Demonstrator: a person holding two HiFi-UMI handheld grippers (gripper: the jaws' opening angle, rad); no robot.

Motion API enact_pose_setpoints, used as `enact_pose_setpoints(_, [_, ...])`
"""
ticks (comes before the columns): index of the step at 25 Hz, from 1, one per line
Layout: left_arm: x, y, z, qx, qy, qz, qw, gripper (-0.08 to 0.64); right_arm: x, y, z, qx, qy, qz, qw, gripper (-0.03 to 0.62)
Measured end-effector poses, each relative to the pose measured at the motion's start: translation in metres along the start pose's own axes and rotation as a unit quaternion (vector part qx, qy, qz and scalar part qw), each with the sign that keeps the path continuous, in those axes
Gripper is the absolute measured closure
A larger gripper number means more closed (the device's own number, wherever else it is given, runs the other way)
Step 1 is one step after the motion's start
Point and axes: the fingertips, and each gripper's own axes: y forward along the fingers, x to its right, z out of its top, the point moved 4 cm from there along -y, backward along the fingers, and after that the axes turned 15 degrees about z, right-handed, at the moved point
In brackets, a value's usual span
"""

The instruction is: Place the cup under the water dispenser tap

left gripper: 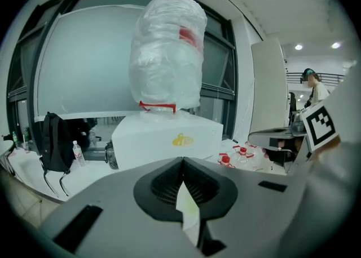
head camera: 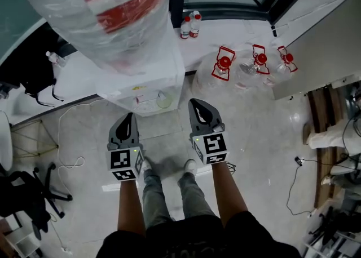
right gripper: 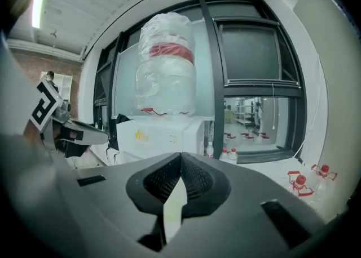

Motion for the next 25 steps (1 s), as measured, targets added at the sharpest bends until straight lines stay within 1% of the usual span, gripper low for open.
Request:
enact_pose_setpoints(3, [-0.001,-0.007,0.02,0.007,-0.012,0.003,0.9999,0.55,-0.003,-0.006,0.016,-0.003,-0.008,0.001,1.0,0.577])
enact_pose_setpoints(5, [-0.002,-0.011,0.034,0.012,-0.014,0.004,0.9998,0.551,-0.003,-0.012,0.026,-0.002,-0.007,-0.001,1.0,0.577])
enact_pose_setpoints(9, [-0.007,-0.025,0.059,0.019,-0.009,0.006,0.9998,0.551,-0.005,-0.028,0.047,0.004,0.008,-0.009,1.0,0.577])
enact_pose_setpoints(12, [-0.009,-0.036,0.077,0.029,-0.009,0.009,0.9995,0.551,-0.006,-0.04,0.061,0.003,-0.001,-0.012,1.0,0.577])
enact_pose_setpoints(15, [-0.012,-0.046,0.094,0.04,0.001,0.006,0.9992,0.551,-0.011,-0.045,0.076,0.006,-0.008,-0.013,1.0,0.577])
enact_pose_setpoints(20, [-0.016,-0.063,0.111,0.05,0.011,0.011,0.9986,0.551,-0.022,-0.052,0.1,0.021,-0.015,-0.009,1.0,0.577])
enact_pose_setpoints(25, [-0.022,-0.084,0.128,0.065,-0.02,0.013,0.9976,0.551,-0.033,-0.061,0.12,0.036,-0.018,-0.003,0.999,0.577])
